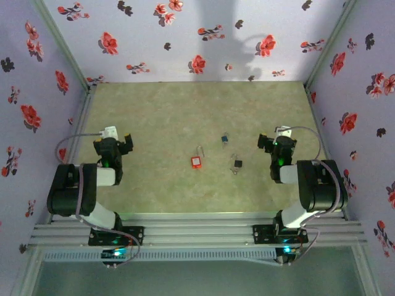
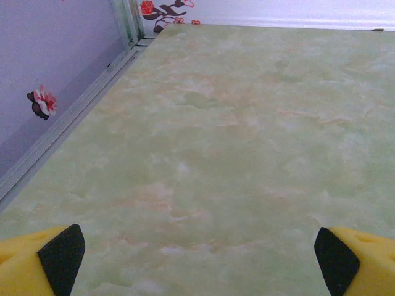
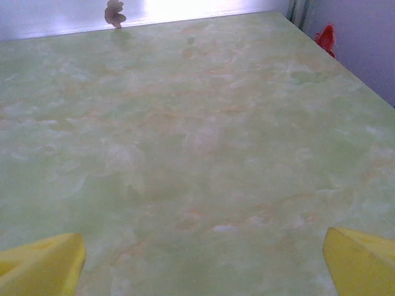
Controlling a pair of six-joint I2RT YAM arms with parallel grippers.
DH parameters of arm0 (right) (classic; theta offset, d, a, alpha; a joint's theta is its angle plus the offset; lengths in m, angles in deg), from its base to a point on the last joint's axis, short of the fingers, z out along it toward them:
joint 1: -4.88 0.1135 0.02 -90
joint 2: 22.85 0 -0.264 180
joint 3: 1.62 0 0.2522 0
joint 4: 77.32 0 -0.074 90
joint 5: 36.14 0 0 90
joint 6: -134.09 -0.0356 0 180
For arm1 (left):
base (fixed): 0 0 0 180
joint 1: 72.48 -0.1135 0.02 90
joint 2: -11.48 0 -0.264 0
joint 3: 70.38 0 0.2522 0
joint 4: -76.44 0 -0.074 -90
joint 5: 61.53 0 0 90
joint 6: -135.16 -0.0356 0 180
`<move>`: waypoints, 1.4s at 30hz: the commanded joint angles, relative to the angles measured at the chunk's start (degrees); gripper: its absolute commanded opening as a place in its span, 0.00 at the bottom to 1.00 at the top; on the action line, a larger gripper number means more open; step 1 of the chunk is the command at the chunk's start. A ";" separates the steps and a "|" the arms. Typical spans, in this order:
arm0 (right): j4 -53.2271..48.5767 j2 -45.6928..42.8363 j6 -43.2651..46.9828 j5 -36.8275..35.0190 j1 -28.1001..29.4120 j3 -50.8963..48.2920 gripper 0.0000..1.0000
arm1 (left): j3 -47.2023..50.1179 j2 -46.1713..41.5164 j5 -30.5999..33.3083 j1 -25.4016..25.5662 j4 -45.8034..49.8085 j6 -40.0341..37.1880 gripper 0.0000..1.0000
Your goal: Lock with the key
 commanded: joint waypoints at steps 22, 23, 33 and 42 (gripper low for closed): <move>0.27 -0.07 -0.98 0.57 -0.46 0.53 0.99 | 0.39 0.48 1.39 0.34 -2.54 -1.12 1.00; 0.27 -0.12 -0.97 0.55 -0.46 0.56 0.99 | 0.35 0.41 1.39 0.35 -2.55 -1.08 1.00; 0.27 -0.11 -0.97 0.55 -0.46 0.46 0.99 | 0.92 -0.03 1.39 0.29 -3.29 -1.13 1.00; -6.68 -17.80 0.67 0.62 1.08 -3.57 0.99 | -6.55 -18.38 4.59 0.71 21.53 9.10 1.00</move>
